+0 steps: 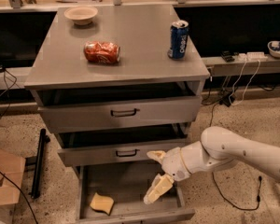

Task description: Pick sponge from bottom drawer and place on counter

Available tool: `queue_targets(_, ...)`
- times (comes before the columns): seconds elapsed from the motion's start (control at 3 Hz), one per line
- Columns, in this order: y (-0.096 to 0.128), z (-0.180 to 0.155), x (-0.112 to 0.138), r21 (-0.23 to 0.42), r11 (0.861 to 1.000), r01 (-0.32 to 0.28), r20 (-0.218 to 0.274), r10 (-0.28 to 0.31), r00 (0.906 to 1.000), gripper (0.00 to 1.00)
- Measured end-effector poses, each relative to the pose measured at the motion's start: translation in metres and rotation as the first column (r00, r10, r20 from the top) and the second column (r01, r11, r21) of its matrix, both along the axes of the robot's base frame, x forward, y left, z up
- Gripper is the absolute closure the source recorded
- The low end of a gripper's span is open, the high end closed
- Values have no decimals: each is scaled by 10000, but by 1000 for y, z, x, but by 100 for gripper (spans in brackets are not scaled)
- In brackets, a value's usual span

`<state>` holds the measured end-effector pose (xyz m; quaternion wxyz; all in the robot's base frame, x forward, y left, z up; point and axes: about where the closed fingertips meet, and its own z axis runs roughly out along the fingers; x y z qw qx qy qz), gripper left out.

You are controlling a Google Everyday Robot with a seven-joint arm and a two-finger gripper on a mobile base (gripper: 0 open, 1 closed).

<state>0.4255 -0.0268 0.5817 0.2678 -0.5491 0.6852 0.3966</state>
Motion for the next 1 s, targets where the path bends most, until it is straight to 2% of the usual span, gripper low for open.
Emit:
queue_targets(0.33,19,-76,-3,775,9968,204,-389,-174,9991,0)
queue_targets(0.67,33,-124,4,1507,9877,414,-623,-323,9975,0)
queue_targets(1.0,39,-140,-1,1579,9862,492,-934,-347,9950,0)
